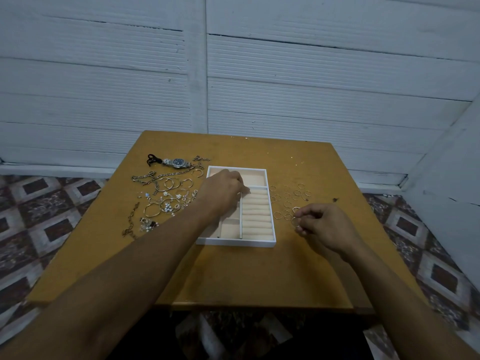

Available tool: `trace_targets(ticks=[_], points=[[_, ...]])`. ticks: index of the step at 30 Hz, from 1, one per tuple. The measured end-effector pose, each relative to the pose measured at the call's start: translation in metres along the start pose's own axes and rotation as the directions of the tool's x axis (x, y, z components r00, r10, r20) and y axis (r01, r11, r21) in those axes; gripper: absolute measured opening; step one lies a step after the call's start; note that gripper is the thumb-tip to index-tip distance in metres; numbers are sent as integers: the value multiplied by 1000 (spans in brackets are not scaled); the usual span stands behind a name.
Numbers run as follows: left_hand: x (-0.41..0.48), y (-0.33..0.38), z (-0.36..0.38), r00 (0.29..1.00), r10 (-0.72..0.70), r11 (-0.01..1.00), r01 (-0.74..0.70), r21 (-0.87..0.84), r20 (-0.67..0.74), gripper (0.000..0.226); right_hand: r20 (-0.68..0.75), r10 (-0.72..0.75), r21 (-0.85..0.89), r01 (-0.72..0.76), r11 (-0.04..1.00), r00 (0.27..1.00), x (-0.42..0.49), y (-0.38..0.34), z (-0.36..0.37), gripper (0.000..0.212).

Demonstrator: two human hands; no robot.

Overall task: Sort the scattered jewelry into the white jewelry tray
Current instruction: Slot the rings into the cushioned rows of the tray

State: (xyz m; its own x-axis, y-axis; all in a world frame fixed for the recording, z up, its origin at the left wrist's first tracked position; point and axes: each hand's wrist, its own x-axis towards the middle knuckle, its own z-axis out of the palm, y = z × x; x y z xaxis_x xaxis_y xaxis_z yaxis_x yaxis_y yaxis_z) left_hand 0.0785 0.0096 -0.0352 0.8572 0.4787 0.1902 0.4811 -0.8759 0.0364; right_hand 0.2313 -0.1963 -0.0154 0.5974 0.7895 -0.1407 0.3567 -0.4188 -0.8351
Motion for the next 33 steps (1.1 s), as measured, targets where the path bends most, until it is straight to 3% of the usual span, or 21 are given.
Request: trace_targets(ticks=[15, 20, 26, 29, 33], points=[[-2, 6, -2, 999, -42, 997, 42, -64, 6, 42, -5, -12, -7, 12, 1000, 1000, 4, -2, 7, 13], [-8, 0, -6, 994, -95, 974, 82, -213, -49, 44, -17, -44, 28, 45, 999, 999, 21, -18, 14, 9], [-26, -18, -11, 966, -224, 901, 157, -404, -126, 30, -61, -158, -158, 147, 976, 986, 56, -35, 37, 11], [-39, -25, -11, 961, -249, 894, 180, -411, -121, 31, -61, -229, -286, 203, 937, 972, 68, -41, 51, 13], [-50, -30, -10, 957, -257, 896, 185, -403, -132, 30, -60, -249, -318, 218, 923, 967, 74, -44, 64, 15]])
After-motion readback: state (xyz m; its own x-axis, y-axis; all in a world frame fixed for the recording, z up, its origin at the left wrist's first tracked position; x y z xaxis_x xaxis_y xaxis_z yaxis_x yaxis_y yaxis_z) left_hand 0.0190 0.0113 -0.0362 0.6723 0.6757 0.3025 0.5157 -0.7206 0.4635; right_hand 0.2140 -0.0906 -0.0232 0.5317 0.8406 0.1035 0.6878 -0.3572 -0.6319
